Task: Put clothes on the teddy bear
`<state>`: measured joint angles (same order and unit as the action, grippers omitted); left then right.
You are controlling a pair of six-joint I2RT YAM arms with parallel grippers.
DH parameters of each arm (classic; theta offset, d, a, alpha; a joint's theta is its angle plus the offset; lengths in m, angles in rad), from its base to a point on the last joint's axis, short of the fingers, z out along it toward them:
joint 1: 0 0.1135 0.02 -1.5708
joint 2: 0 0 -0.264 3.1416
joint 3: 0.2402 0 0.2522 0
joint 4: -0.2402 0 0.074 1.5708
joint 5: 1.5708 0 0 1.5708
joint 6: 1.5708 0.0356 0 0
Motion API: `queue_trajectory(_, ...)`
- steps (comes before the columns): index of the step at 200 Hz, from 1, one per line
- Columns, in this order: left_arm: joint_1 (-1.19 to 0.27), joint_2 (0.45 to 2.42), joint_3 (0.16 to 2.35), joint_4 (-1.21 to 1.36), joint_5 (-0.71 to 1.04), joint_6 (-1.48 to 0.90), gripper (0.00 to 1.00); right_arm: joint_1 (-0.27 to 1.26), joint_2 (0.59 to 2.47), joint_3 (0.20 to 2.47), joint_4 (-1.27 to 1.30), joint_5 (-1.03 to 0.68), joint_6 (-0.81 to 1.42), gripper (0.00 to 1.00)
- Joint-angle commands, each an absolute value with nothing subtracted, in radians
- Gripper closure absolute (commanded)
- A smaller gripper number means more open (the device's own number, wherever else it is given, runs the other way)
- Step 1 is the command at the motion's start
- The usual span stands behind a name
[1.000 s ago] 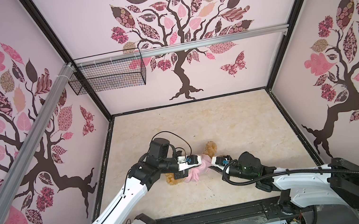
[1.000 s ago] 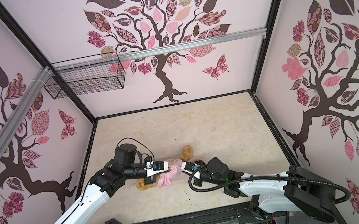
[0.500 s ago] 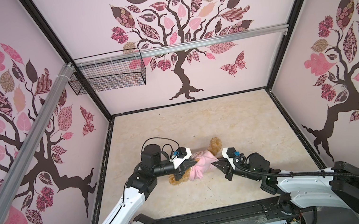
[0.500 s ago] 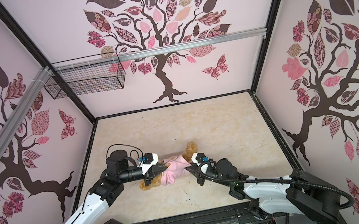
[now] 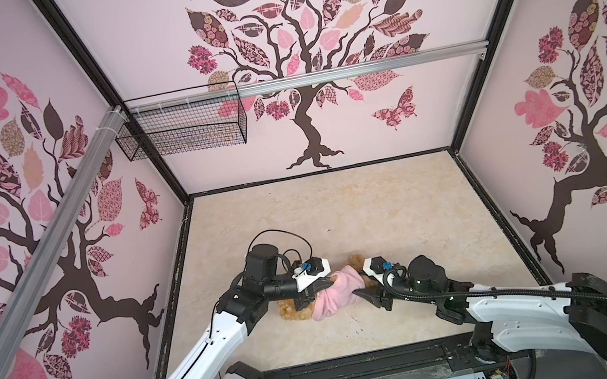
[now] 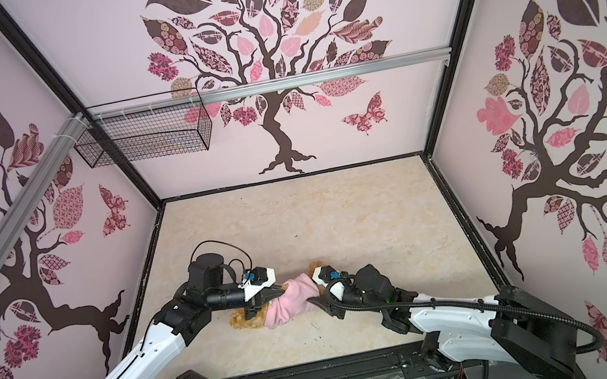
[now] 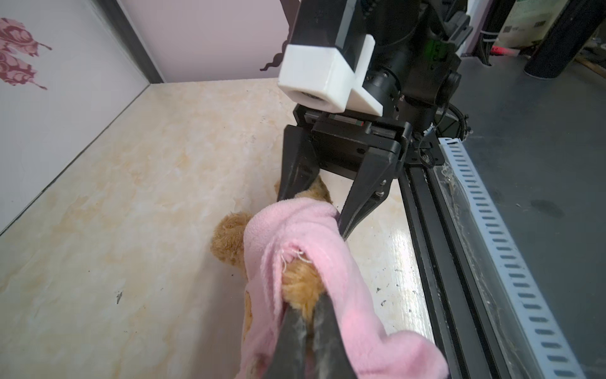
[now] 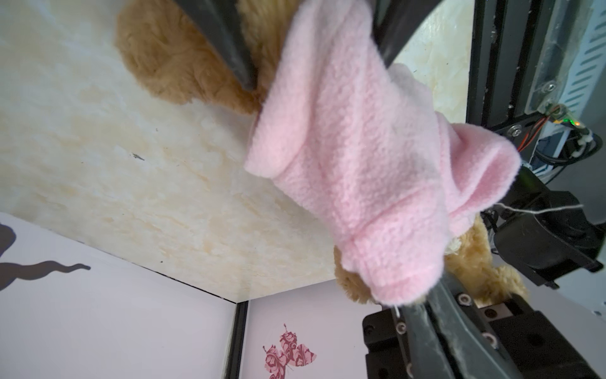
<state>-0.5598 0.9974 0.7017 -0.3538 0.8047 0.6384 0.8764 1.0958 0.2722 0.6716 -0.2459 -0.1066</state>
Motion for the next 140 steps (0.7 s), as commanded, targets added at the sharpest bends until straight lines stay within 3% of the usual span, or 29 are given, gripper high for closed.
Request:
queue_trajectory(1,-0.577,1.003,0.760,-0.415,0.838,0.740,1.00,0.883,1.108,0.323,0.642,-0.308,-0.174,0.26)
queue_trajectory(47,-0.584,1.012,0.756,-0.416,0.848,0.742,1.00,0.885,1.153,0.359,0.667,-0.451,-0.182,0.23)
queue_trajectory(68,-0.586,1.014,0.756,-0.417,0.848,0.745,1.00,0.886,1.182,0.362,0.712,-0.454,-0.158,0.27)
queue_trajectory(79,-0.588,1.016,0.755,-0.420,0.844,0.747,1.00,0.886,1.199,0.369,0.722,-0.429,-0.143,0.35)
queue_trajectory(98,-0.588,1.011,0.757,-0.434,0.841,0.756,1.00,0.885,1.215,0.383,0.701,-0.341,-0.113,0.64)
queue_trajectory(129,-0.568,0.957,0.736,-0.353,0.895,0.657,1.00,0.877,1.194,0.345,0.687,-0.171,-0.054,1.00)
queue_trajectory(140,-0.538,0.933,0.706,-0.249,0.949,0.565,1.00,0.856,1.182,0.318,0.697,-0.151,-0.003,1.00)
